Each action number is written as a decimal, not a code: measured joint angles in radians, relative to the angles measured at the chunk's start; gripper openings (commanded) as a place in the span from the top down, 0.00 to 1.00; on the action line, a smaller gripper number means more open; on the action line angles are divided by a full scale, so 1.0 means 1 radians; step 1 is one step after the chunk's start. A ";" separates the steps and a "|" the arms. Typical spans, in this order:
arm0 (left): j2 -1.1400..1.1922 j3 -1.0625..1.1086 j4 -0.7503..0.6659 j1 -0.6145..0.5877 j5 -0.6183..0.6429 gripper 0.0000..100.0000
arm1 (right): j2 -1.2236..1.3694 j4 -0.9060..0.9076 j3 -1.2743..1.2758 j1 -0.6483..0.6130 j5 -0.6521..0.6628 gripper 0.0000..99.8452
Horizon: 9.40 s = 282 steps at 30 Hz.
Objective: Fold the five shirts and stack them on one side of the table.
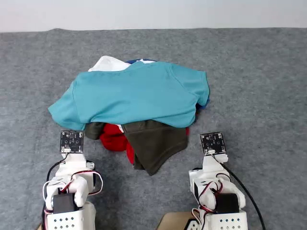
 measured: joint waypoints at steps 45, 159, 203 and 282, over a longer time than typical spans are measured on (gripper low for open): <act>-0.002 -0.356 -0.057 0.101 -0.002 0.99 | 0.000 0.000 0.000 0.000 0.000 0.99; 1.748 -2.177 0.512 -0.786 -0.333 0.74 | -0.006 0.011 -0.095 0.434 0.000 0.71; 2.426 -2.094 0.295 0.422 -0.153 0.70 | -0.008 0.011 -0.078 0.434 0.000 0.71; 1.550 -1.985 0.063 -1.017 -0.235 0.80 | -0.008 0.011 -0.078 0.434 0.000 0.71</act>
